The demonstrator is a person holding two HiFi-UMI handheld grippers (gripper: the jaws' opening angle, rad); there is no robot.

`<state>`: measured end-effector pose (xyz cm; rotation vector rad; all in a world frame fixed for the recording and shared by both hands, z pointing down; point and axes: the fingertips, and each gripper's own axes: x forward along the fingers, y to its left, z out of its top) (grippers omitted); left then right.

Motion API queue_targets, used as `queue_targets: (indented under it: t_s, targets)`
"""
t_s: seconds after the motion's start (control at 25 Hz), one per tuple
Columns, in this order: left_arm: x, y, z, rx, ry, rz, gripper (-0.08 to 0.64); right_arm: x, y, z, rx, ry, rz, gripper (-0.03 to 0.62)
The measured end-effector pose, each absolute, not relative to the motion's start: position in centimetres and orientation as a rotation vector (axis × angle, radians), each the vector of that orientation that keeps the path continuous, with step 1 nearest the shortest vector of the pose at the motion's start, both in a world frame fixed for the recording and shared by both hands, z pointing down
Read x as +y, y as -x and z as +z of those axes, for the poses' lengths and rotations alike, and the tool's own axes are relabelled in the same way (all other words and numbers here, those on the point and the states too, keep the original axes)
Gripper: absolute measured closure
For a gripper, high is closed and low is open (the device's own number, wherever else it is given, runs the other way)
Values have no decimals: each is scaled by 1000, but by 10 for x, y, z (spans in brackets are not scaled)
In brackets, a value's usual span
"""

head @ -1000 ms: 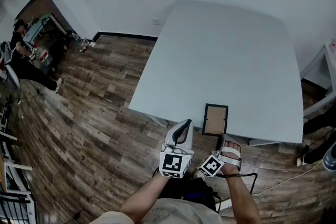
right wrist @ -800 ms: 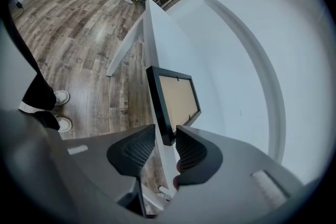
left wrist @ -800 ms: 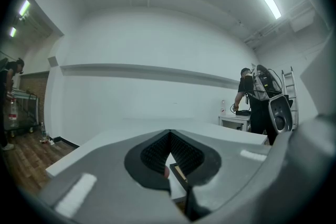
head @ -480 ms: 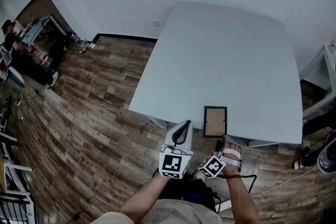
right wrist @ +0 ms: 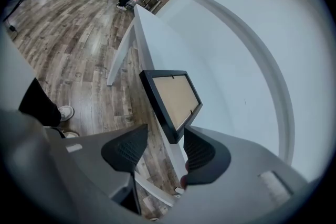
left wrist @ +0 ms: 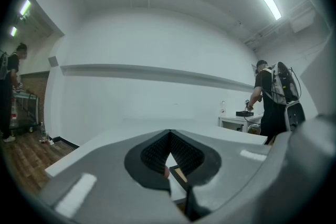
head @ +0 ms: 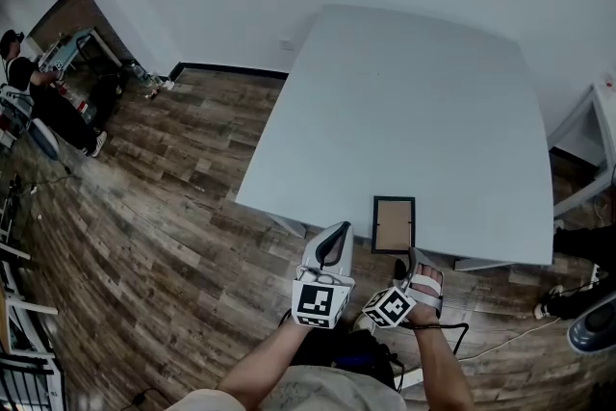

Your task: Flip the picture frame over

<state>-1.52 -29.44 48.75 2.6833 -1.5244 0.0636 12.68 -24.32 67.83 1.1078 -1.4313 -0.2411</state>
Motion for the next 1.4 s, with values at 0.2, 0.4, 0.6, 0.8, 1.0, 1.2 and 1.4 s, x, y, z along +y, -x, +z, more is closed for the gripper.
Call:
queue_targets:
  t_s: [0.2, 0.4, 0.6, 0.8, 1.0, 1.2, 1.4]
  targets:
    - [-295, 13, 488, -1513, -2669, 59, 560, -243, -122, 656, -1565, -1249, -86, 355]
    - [-298, 16, 485, -1523, -2674, 57, 559, -247, -113, 624, -1719, -1405, 36, 364]
    - [-299, 17, 483, -1525, -2674, 53, 559, -254, -115, 592, -1831, -1541, 85, 373]
    - [-301, 17, 480, -1525, -2665, 41, 558, -259, -125, 553, -1978, -1728, 166, 404]
    - [-303, 16, 474, -1525, -2675, 26, 560, -261, -144, 518, -2104, -1907, 238, 445]
    - [-300, 15, 471, -1524, -2682, 18, 560, -259, -155, 492, -2177, -2034, 237, 516]
    - [-296, 14, 467, -1521, -2686, 15, 559, -254, -160, 474, -2218, -2102, 220, 557]
